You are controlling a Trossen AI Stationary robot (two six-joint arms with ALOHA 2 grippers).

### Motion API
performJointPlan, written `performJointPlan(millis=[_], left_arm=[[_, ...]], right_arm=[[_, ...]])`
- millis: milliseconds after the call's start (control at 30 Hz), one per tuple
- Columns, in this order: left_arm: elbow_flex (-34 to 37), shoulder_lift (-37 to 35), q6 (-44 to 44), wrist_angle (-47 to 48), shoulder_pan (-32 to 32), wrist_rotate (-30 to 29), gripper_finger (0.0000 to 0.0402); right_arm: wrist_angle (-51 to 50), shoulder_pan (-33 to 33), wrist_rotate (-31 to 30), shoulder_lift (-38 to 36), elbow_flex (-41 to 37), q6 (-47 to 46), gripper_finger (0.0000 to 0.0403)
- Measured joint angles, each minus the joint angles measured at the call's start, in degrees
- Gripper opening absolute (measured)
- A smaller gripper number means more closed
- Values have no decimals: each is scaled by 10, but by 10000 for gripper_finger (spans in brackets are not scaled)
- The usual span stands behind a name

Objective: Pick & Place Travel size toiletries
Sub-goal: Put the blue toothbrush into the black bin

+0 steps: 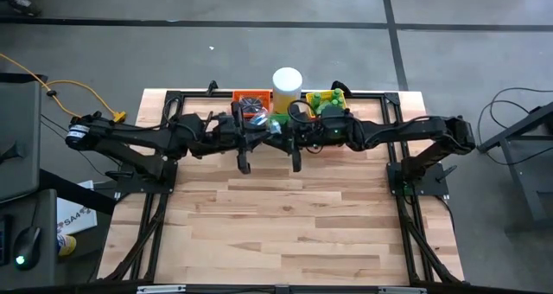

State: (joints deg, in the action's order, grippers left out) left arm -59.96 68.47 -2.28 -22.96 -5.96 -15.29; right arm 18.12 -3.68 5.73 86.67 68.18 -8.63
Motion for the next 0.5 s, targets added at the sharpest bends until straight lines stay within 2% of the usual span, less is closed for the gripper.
performJointPlan(millis=[67, 100, 300, 500], left_arm=[[0, 0, 9, 2, 0, 0, 9], [0, 0, 13, 3, 0, 0, 10], [0, 0, 25, 12, 1, -2, 58], [0, -25, 5, 77, -1, -52, 113]], right_arm=[[0, 0, 11, 0, 0, 8, 25], [-1, 0, 16, 0, 0, 9, 22], [-5, 0, 24, 0, 0, -8, 22], [-45, -2, 3, -10, 0, -58, 21]])
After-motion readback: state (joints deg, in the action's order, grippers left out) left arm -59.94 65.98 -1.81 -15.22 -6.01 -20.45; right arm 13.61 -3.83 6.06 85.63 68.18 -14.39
